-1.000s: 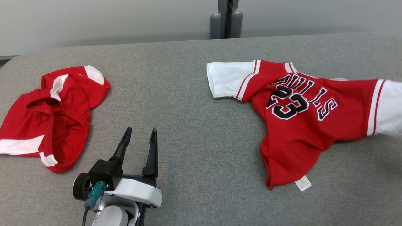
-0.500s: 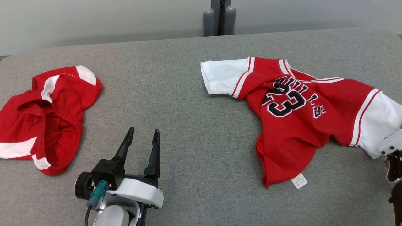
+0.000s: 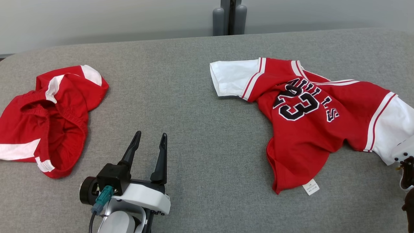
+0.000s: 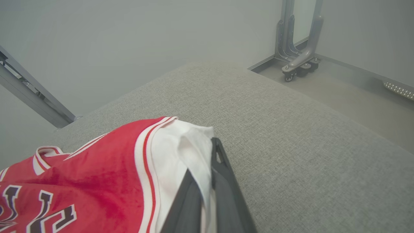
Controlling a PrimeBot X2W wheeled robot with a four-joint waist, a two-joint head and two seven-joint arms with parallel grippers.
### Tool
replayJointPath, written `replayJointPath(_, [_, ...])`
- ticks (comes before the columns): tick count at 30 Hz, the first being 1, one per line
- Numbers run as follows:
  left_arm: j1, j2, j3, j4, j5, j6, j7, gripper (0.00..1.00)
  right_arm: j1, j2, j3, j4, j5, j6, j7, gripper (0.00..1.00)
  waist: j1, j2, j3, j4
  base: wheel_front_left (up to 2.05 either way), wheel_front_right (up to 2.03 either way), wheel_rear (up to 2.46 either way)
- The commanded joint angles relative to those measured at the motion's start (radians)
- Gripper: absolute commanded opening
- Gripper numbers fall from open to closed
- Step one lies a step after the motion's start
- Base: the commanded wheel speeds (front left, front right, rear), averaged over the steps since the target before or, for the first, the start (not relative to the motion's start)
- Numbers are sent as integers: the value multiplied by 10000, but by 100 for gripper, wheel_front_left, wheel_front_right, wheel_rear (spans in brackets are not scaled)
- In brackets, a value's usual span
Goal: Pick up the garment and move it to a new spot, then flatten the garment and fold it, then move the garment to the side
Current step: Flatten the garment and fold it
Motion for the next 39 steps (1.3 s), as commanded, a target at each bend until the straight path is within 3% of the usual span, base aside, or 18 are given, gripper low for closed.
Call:
replayJointPath(1, [-154, 39, -6, 5, -23, -49, -16, 100, 75, -37, -34, 0, -58, 20, -81, 0, 0, 0, 9, 11, 0, 0, 0])
replayJointPath(17, [-221, 39, 1, 9, -17, -37, -16, 100, -1, 20, -449, 53, -396, 18, -82, 0, 0, 0, 110, 36, 0, 0, 0])
replayJointPath(18, [-225, 39, 7, 16, -12, -33, -16, 100, 29, -46, -519, -93, -471, 18, -82, 43, 0, 0, 116, 33, 0, 0, 0])
replayJointPath(19, [-229, 38, 8, 27, -9, -32, -16, 100, 58, -11, -587, -143, -474, 18, -81, 100, 0, 0, 116, 32, 0, 0, 0])
replayJointPath(29, [-151, 41, 91, 62, -82, 34, -16, 100, 183, 700, -182, -1433, -287, 20, -73, 100, 0, 0, -157, -83, 0, 0, 0])
replayJointPath(34, [-53, 39, 329, -102, -84, 112, -16, 100, 920, 1163, 1521, -3368, 669, 18, -72, 100, 0, 0, -417, -135, 0, 0, 0])
replayJointPath(39, [193, 40, 638, -419, -142, 184, -16, 100, 2478, 1216, 3448, -5968, 1736, 20, -71, 100, 0, 0, -663, -240, 0, 0, 0])
